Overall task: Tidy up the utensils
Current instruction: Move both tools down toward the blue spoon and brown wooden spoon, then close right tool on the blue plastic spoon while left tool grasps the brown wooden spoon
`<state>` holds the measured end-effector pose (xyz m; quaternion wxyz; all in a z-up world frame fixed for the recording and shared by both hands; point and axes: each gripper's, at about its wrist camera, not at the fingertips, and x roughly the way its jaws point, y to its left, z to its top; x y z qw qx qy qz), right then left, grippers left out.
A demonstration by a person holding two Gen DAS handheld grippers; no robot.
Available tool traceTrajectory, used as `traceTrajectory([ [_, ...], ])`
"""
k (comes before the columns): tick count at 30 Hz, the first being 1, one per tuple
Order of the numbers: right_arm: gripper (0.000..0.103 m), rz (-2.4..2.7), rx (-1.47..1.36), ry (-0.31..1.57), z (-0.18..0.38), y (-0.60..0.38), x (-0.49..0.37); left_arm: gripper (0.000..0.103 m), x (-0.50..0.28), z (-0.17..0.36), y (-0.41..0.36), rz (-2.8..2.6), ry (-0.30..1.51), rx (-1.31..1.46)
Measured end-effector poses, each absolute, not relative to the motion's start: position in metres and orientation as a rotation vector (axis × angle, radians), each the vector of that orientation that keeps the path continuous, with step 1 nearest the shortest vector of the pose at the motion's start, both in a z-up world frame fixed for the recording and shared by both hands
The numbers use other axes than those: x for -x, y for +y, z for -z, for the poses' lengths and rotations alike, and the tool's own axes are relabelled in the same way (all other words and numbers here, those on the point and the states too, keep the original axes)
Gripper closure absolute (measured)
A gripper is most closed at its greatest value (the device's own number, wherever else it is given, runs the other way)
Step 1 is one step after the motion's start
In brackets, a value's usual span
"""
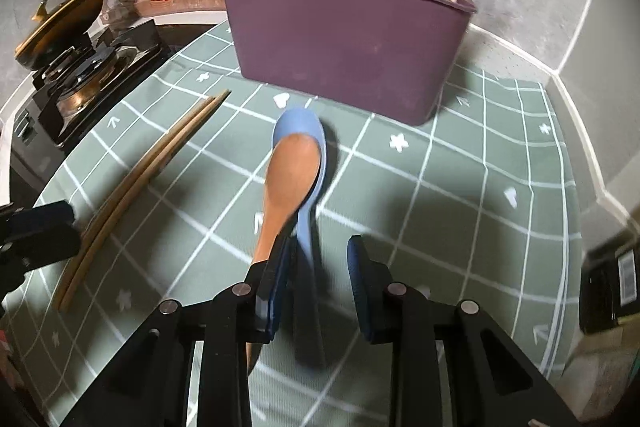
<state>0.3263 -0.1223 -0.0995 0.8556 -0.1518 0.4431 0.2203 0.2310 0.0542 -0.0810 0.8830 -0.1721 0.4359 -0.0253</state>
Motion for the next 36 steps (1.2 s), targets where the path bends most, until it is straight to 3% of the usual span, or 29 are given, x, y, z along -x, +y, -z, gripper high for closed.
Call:
traceTrajectory([
  [15, 0.075, -0.521, 0.384, 0.891, 0.1, -0.086, -0.36, 0.066, -0.249, 0.089, 0.059, 0.076, 0.932, 0.369],
  [16, 0.077, -0.529, 0.374, 0.891, 0.099, -0.086, -0.361, 0.066, -0.25, 0.089, 0.058, 0.084, 0.936, 0.368],
  [18, 0.1, -0.543, 0.349, 0.883, 0.095, -0.089, -0.363, 0.066, -0.255, 0.09, 0.053, 0.097, 0.946, 0.366],
  [28, 0.102, -0.458, 0.186, 0.858, 0.07, -0.146, -0.363, 0.066, -0.303, 0.094, 0.023, 0.123, 1.002, 0.437],
  [36, 0.096, -0.387, 0.121, 0.882, 0.069, -0.181, -0.36, 0.066, -0.34, 0.102, -0.011, 0.04, 1.025, 0.293],
])
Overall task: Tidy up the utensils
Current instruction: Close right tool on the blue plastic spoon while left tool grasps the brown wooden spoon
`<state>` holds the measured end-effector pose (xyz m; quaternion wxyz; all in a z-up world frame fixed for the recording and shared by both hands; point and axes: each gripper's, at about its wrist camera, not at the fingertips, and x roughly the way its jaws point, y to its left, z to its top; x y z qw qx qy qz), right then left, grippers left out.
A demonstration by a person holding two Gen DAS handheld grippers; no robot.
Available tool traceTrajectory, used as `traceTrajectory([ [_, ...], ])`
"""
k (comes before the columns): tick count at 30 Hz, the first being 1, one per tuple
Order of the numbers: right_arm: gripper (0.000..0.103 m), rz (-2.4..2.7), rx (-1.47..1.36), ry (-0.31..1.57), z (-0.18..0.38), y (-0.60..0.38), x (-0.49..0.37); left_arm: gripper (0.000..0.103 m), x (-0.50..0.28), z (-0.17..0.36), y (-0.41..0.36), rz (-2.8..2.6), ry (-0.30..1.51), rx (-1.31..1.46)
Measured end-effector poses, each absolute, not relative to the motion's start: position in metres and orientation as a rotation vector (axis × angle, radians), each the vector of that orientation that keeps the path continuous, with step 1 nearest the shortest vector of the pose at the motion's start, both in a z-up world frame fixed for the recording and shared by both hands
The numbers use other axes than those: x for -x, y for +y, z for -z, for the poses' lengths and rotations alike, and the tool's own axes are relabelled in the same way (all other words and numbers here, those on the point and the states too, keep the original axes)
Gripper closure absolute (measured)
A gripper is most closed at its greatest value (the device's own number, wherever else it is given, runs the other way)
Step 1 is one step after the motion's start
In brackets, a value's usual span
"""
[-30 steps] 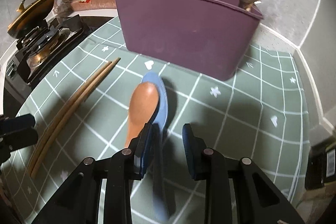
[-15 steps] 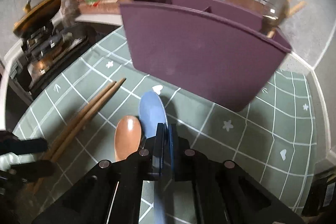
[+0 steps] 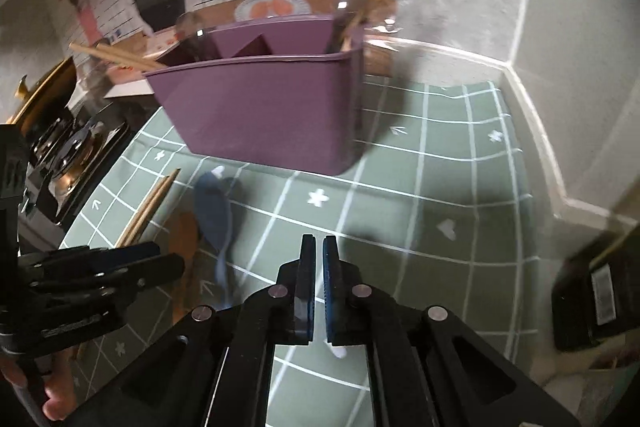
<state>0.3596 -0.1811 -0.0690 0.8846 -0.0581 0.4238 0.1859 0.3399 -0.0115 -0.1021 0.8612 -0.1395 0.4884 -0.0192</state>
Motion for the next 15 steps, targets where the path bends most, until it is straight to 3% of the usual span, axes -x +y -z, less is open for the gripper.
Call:
traceTrajectory([
  [5, 0.081, -0.362, 0.124, 0.858, 0.066, -0.188, -0.356, 0.066, -0.348, 0.105, -0.028, -0.019, 1.032, 0.189],
  [15, 0.078, -0.397, 0.114, 0.853, 0.065, -0.185, -0.355, 0.072, -0.341, 0.107, -0.014, -0.014, 1.005, 0.157],
])
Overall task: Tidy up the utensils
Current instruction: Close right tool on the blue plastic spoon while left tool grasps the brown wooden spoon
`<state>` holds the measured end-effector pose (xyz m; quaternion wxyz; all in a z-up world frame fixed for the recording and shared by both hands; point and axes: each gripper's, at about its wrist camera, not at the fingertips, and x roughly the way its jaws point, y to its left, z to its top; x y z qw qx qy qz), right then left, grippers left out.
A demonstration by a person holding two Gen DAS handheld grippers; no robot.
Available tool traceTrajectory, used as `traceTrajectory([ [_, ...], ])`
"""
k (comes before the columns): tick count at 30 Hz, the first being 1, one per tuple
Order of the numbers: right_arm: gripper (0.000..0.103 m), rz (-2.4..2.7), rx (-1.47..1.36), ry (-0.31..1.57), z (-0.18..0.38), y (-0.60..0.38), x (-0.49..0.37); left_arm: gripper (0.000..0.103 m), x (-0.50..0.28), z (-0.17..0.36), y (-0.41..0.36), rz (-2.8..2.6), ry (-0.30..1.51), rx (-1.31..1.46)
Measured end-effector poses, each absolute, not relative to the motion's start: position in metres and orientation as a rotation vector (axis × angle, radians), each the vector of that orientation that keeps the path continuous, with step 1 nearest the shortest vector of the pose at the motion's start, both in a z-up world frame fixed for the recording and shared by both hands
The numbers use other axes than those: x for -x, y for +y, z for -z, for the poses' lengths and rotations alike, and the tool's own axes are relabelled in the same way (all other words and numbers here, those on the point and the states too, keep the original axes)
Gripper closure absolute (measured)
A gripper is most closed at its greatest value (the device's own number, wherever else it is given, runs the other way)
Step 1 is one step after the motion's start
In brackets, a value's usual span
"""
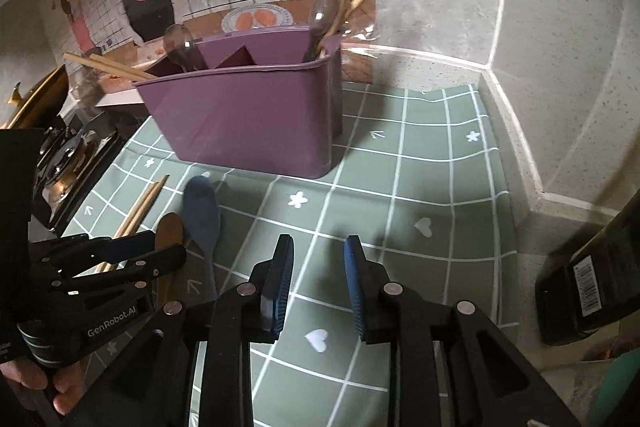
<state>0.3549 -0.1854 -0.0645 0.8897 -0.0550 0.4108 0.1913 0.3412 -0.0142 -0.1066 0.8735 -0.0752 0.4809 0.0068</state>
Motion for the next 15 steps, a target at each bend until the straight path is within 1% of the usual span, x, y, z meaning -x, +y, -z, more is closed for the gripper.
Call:
traceTrajectory([
  [4, 0.078, -0.461, 0.149, 0.855, 0.063, -0.169, -0.351, 0.073, -0.322, 0.1, 0.009, 0.066, 0.97, 0.187],
  [8, 0.074, -0.551, 0.191, 0.884, 0.068, -0.145, -0.35, 0.073, -0.298, 0.09, 0.034, 0.084, 0.928, 0.207],
  [15, 0.074, -0.618, 0.289, 0.936, 0.087, -0.105, -0.358, 0.073, -0.269, 0.079, 0.067, 0.093, 0.895, 0.303],
])
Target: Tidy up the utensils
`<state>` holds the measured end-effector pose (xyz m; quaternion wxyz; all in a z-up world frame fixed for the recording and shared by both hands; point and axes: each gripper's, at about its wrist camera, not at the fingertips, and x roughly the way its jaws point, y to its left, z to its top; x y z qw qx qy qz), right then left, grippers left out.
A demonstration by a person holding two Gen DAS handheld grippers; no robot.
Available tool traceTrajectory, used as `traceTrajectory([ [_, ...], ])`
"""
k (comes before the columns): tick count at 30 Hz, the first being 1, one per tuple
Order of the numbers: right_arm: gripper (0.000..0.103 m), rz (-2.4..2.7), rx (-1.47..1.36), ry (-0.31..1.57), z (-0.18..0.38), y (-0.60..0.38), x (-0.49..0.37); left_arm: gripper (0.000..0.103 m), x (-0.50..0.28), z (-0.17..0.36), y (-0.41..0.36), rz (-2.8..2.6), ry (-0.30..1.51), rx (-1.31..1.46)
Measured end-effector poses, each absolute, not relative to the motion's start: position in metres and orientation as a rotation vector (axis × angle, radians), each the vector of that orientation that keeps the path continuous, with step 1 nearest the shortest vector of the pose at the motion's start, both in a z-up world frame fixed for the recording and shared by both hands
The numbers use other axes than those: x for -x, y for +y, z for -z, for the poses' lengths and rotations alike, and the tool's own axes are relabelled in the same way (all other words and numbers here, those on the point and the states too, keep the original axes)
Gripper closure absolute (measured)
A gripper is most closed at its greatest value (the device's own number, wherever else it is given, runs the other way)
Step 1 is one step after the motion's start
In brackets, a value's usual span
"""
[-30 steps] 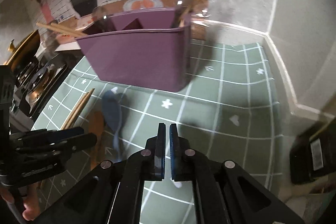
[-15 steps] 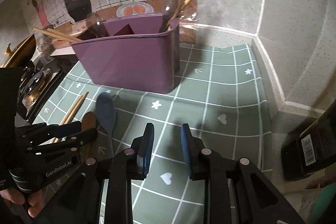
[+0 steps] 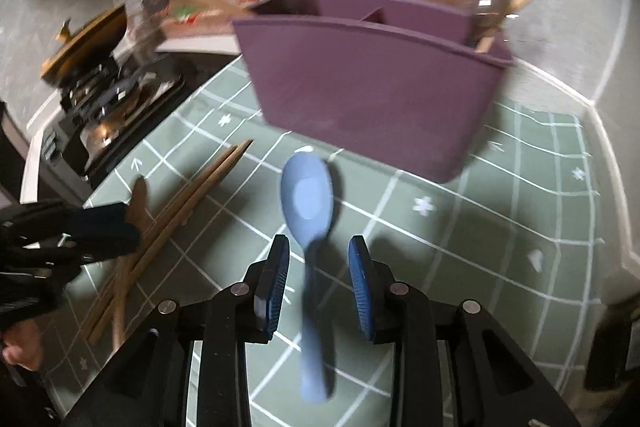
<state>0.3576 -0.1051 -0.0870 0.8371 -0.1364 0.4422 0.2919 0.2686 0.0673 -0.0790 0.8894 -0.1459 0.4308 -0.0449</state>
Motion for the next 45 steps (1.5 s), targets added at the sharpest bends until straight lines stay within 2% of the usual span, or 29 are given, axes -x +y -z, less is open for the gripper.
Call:
traceTrajectory([
  [7, 0.073, -0.581, 0.385, 0.936, 0.102, -0.081, -0.37, 0.073, -0.254, 0.068, 0.083, 0.095, 0.871, 0.326],
  [11, 0.067, -0.562, 0.397, 0.925, 0.103, -0.07, -0.376, 0.073, -0.251, 0.065, 0.085, 0.112, 0.864, 0.328],
  [15, 0.072, -0.531, 0.377, 0.926, 0.099, -0.067, -0.381, 0.073, -0.249, 0.061, 0.082, 0.124, 0.848, 0.295],
  [24, 0.072, -0.437, 0.234, 0.837, 0.057, -0.113, -0.354, 0.074, -0.249, 0.046, 0.068, 0.158, 0.814, 0.251],
  [39, 0.072, -0.374, 0.201, 0.728, 0.008, -0.143, -0.311, 0.074, -0.236, 0.019, 0.035, 0.214, 0.744, 0.19],
  [40, 0.072, -0.373, 0.198, 0.724, 0.007, -0.144, -0.309, 0.075, -0.235, 0.017, 0.034, 0.215, 0.741, 0.189],
  [42, 0.072, -0.367, 0.199, 0.713, 0.004, -0.146, -0.306, 0.096, -0.234, 0.015, 0.033, 0.224, 0.742, 0.189],
  [45, 0.072, -0.367, 0.199, 0.707, 0.002, -0.148, -0.304, 0.096, -0.233, 0.012, 0.03, 0.221, 0.736, 0.186],
])
